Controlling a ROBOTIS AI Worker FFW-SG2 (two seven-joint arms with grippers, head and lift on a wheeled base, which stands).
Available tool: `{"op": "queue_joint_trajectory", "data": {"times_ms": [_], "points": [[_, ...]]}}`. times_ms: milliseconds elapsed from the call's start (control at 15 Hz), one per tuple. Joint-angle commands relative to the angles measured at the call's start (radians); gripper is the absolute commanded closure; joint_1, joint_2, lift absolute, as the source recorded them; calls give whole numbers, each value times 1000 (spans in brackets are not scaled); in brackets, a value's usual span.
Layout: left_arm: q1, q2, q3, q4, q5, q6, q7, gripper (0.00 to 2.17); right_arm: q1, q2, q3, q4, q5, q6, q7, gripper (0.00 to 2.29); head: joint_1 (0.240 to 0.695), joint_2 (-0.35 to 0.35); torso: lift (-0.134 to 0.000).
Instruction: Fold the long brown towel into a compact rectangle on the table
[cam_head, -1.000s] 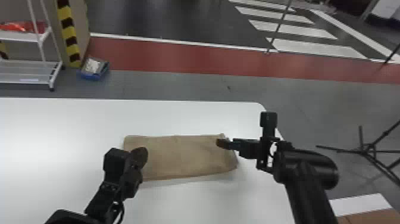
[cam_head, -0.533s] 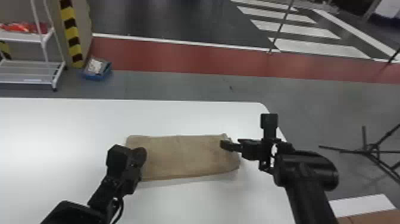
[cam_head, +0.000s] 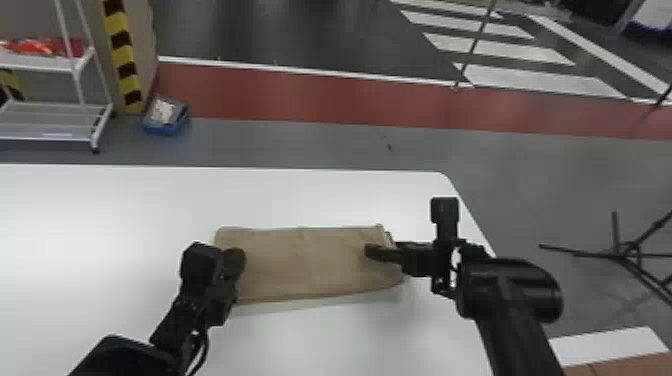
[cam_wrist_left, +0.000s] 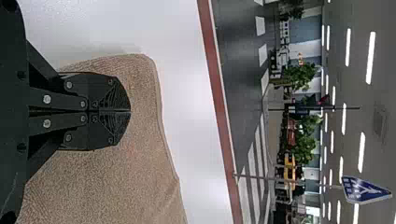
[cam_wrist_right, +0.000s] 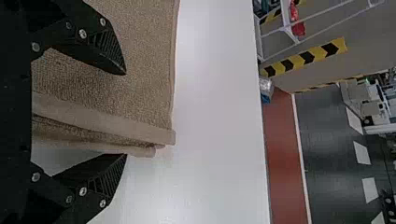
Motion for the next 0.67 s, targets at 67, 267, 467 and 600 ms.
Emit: {"op": "queue_joint_trajectory", "data": {"times_ms": [67, 267, 467, 600], "points": [[-2, -3, 7, 0, -1, 13, 0, 1659, 3, 0, 1, -3, -4, 47, 5, 346, 695, -240, -57], [-3, -3, 7, 0, -1, 16, -3, 1659, 3, 0, 6, -11, 3, 69, 6, 498, 695, -235, -57], [-3, -3, 7, 0, -3, 25, -8, 1659, -8, 0, 8, -11, 5, 93, 17, 954, 695, -235, -57], [-12, -3, 7, 25, -6, 25, -9, 1663, -8, -2, 1, -15, -12, 109, 38, 1423, 695, -234, -57]]}}
